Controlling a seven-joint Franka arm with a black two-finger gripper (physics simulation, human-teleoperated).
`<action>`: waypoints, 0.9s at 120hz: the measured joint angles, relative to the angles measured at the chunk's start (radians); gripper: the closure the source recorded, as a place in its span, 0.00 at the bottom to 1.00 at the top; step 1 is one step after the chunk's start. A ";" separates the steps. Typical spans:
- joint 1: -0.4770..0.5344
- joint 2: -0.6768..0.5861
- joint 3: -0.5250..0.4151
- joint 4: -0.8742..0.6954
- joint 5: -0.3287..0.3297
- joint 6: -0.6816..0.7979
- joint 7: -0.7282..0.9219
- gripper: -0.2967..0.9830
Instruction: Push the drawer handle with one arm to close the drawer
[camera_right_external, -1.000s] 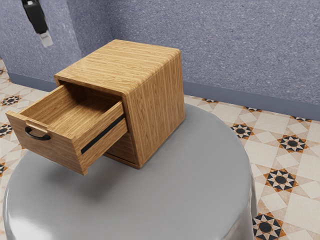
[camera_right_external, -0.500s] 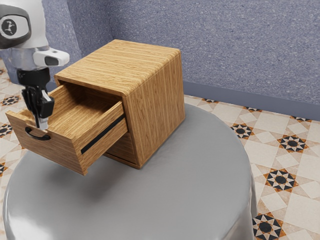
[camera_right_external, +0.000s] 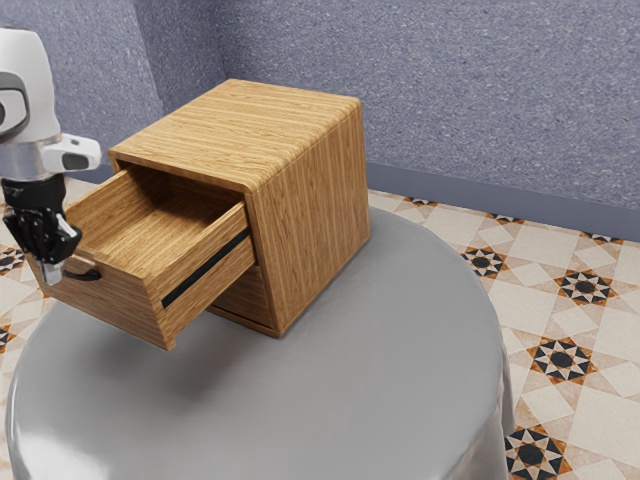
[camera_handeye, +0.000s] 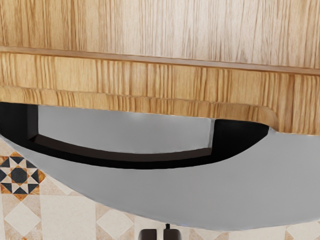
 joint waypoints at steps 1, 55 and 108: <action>0.000 0.000 0.002 -0.002 0.001 0.003 0.000 0.84; -0.031 0.041 0.055 -0.038 0.058 0.127 0.050 0.85; -0.051 0.096 0.054 0.009 0.057 0.167 0.094 0.85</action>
